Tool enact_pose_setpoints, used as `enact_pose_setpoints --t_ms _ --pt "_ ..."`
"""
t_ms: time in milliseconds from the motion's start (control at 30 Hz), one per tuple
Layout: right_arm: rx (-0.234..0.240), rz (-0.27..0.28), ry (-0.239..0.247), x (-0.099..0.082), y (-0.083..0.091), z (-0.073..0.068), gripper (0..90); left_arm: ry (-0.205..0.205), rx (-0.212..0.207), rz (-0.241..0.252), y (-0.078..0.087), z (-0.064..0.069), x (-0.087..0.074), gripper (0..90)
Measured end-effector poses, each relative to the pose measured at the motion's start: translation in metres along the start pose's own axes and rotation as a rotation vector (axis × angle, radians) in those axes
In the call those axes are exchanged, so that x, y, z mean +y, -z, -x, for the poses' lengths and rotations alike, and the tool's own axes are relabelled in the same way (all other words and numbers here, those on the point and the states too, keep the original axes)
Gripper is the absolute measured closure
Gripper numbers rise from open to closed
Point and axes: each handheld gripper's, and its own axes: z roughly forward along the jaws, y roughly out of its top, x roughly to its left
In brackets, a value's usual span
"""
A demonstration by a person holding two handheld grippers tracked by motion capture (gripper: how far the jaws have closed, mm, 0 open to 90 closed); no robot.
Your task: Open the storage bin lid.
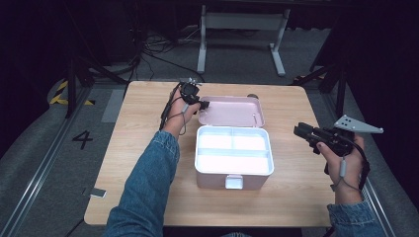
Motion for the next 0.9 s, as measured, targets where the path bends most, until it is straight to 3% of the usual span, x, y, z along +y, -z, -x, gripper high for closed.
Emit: enact_pose_setpoints --t_ms 167,267,433,500,600,800,900 --pt "0.000 -0.003 -0.008 0.000 -0.001 0.000 70.2 0.032 0.021 0.018 0.005 -0.002 0.000 32.3" --pt "0.000 -0.001 -0.004 -0.001 -0.002 0.000 69.7 0.047 -0.001 0.050 0.010 -0.003 -0.001 30.9" --pt "0.001 -0.003 -0.010 -0.001 -0.003 0.000 68.9 0.040 -0.035 0.114 0.027 0.000 0.002 29.4" --pt "-0.002 -0.005 -0.008 -0.002 -0.003 0.002 68.3 0.028 -0.080 0.158 0.046 0.004 0.004 29.2" --pt "-0.001 -0.003 -0.013 -0.002 -0.003 0.002 66.3 0.003 -0.104 0.190 0.070 0.011 0.005 29.0" --pt "0.008 -0.014 -0.010 0.000 -0.009 0.004 61.9 -0.068 -0.119 0.218 0.115 0.033 -0.001 28.8" --pt "0.011 -0.026 -0.004 0.001 -0.013 0.005 60.4 -0.120 -0.113 0.251 0.140 0.047 -0.012 28.6"
